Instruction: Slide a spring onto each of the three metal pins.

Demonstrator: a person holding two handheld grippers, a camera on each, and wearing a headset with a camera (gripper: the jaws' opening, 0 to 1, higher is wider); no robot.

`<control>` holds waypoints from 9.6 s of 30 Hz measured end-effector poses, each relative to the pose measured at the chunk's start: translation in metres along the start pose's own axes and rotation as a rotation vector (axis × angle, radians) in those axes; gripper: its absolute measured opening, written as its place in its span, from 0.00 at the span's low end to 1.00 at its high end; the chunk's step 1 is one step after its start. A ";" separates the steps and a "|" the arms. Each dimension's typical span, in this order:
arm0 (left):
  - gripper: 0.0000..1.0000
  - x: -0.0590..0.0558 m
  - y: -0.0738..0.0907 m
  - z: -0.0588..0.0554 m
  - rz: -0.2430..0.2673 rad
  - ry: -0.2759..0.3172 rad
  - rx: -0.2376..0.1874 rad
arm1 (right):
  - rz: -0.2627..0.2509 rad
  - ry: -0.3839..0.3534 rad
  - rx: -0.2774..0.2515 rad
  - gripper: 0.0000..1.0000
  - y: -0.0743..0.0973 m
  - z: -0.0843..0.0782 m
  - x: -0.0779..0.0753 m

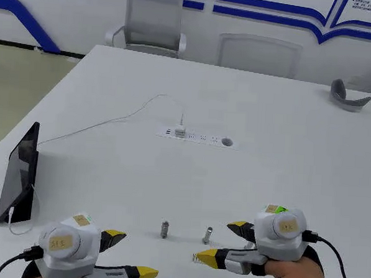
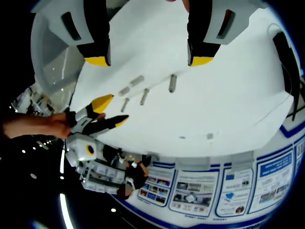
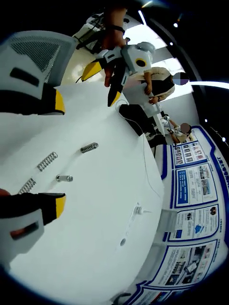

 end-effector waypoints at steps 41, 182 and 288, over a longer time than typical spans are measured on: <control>0.70 -0.037 -0.053 0.012 -0.119 -0.118 0.073 | -0.066 -0.105 -0.022 0.81 0.052 -0.059 -0.004; 0.11 -0.067 -0.076 0.026 -0.199 -0.430 0.144 | 0.158 -0.225 -0.152 0.52 0.026 -0.031 0.014; 0.33 -0.094 -0.054 0.046 -0.398 -0.358 -0.014 | 0.432 0.346 0.368 0.12 0.038 0.033 0.047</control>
Point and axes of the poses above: the centre of the closed fingertips' face, and the gripper's own axes: y roughly backward along the fingers, x roughly to its left, z roughly out of its top, the point moved 7 cm from there along y, roughly backward along the fingers, and after that the axes turned 10 degrees about z, right-handed, at the moved point
